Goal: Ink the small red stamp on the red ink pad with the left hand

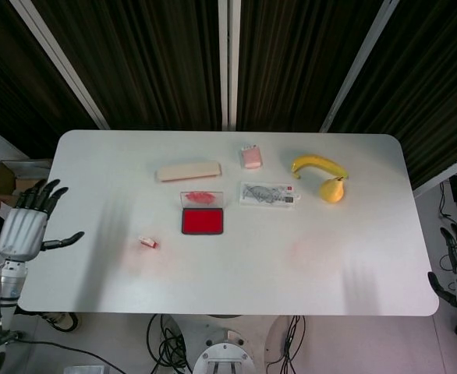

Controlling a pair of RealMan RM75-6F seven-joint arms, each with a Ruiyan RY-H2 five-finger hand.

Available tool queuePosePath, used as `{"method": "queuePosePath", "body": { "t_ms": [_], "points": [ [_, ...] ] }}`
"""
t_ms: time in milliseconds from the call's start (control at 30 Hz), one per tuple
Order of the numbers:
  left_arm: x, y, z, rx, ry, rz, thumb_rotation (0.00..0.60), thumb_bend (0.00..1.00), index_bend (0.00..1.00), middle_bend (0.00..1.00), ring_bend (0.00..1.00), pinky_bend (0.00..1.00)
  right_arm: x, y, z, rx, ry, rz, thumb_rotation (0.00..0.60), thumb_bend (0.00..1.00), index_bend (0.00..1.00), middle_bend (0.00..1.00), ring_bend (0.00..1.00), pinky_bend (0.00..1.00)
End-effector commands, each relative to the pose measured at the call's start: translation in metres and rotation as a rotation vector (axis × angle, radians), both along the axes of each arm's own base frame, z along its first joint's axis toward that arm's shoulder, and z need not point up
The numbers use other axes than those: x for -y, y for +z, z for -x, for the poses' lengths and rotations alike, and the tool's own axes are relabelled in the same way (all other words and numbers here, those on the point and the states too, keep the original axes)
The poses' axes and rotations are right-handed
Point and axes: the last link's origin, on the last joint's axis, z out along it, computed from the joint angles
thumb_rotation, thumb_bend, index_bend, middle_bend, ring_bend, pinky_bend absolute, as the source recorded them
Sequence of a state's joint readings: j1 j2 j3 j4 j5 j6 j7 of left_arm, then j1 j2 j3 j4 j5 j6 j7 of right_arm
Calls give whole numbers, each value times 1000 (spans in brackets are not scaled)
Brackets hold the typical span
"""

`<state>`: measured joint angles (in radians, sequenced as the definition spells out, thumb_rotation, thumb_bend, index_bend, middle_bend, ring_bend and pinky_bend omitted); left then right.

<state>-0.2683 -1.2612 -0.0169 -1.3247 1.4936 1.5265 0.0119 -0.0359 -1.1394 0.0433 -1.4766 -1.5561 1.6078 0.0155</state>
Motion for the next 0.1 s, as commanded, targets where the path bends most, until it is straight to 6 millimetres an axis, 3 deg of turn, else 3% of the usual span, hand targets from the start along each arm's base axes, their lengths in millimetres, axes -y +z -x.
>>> {"method": "queuePosePath", "body": {
  "t_ms": [33,100],
  "points": [
    [24,12,15,-32,35,23,0,0,153,87,71,185,0,-2,-2,-6,5,-12,600,204,0,0,0,0],
    [27,14,16,-22,43,38,0,0,152,87,71,185,1,-4,-4,-13,4,-24,600,205,0,0,0,0]
  ]
}}
